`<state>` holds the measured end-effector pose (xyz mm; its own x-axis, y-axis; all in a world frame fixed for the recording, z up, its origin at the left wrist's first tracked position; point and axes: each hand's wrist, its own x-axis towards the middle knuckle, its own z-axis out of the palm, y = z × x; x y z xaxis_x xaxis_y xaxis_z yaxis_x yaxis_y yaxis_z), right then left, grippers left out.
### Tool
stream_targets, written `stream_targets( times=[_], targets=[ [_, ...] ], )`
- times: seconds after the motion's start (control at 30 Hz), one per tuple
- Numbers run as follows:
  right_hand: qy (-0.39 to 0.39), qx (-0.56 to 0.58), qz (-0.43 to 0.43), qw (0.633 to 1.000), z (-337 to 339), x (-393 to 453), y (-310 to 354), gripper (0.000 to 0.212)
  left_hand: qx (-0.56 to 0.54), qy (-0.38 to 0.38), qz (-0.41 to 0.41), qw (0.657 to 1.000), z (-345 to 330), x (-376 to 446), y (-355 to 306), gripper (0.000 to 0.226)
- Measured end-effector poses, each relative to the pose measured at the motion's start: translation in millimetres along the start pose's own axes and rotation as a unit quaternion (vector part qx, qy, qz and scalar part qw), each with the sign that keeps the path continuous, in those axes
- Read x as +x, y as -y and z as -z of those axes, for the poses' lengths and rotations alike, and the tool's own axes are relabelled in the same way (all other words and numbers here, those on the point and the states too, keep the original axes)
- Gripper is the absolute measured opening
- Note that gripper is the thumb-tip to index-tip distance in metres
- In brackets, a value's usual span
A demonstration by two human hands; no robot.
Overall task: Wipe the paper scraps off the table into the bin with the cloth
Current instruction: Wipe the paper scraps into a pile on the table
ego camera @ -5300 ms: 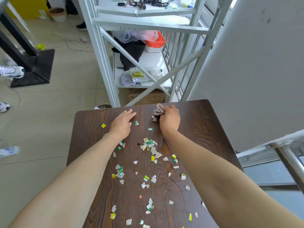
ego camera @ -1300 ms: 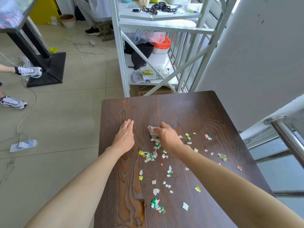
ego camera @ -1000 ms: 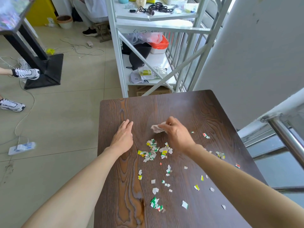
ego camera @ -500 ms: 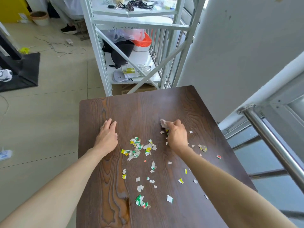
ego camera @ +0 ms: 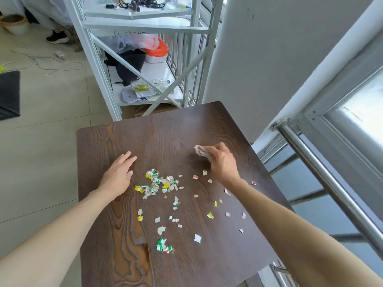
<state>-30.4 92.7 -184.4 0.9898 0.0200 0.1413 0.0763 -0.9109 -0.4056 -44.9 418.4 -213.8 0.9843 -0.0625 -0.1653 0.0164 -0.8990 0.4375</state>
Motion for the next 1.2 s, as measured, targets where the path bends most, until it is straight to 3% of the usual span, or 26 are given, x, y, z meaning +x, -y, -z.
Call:
stream_targets(
  times=[0.13,0.27,0.47,0.87,0.97,1.07,1.2],
  targets=[
    [0.0,-0.075,-0.144,0.987,17.8,10.3,-66.6,0.041,-0.002,-0.028,-0.028,0.999,-9.7,-4.7,1.4,0.051],
    [0.023,-0.075,-0.173,0.982,7.3,3.9,-66.3,0.037,-0.013,-0.022,-0.037,0.999,-15.8,-0.5,7.2,0.051],
    [0.005,-0.039,-0.148,0.988,-9.9,-20.6,-24.0,0.04,-0.009,-0.015,-0.031,0.999,-14.5,-0.1,5.5,0.052],
    [0.044,0.073,-0.008,0.996,-38.3,-76.9,63.1,0.038,0.02,0.011,-0.012,1.0,-11.3,-4.7,-2.8,0.054],
    [-0.004,0.079,-0.022,0.997,-21.0,-68.1,39.1,0.033,0.014,0.01,-0.02,1.0,-10.6,-9.8,-4.1,0.052],
    [-0.059,0.042,-0.095,0.993,5.2,-50.4,-10.2,0.033,0.014,-0.008,-0.046,0.999,-13.7,-15.9,-1.0,0.052],
    [-0.016,-0.043,-0.195,0.98,24.9,-33.3,-62.3,0.045,0.007,-0.01,-0.061,0.998,-20.8,-13.8,8.0,0.054]
  ],
)
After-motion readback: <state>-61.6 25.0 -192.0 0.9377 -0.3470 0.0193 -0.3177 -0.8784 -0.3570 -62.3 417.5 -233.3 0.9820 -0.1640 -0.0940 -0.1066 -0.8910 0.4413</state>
